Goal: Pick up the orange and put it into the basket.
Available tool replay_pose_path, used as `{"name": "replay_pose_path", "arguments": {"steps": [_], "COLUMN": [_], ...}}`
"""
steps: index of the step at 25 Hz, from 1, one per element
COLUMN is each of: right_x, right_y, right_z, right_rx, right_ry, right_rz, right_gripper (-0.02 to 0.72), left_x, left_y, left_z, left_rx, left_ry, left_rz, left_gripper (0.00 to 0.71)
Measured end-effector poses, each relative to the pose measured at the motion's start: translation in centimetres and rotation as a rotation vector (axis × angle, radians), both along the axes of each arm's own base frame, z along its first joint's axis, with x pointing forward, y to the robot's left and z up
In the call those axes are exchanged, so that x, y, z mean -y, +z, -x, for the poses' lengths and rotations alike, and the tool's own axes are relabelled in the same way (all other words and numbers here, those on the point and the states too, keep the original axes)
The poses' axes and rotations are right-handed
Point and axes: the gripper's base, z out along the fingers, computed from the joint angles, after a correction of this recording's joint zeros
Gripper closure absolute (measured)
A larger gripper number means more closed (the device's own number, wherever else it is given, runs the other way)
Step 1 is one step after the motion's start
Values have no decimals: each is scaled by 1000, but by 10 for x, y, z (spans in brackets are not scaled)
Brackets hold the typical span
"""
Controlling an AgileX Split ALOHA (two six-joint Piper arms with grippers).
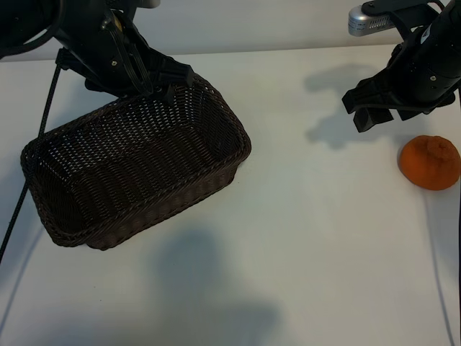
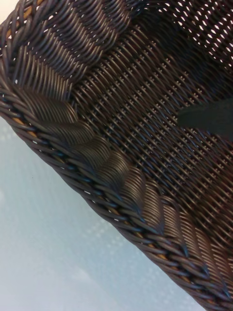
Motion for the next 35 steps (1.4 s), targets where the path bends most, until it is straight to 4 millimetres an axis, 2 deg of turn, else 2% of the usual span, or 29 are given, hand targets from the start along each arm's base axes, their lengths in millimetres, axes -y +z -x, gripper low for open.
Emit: {"name": "replay_pose_path", "arguments": {"steps": [28,35], "right_x": [0,0], "right_y": [0,0], "right_z": [0,0], "right_rx": [0,-2], "right_ry": [1,1], "right_rz": [0,0], "right_gripper": [107,107], "left_x": [0,-9], "left_y": [0,3], "left_z": [-1,11], "left_rx": [9,-92], "left_ry": [1,80], "left_rz": [4,-59], "left_gripper": [122,122]}}
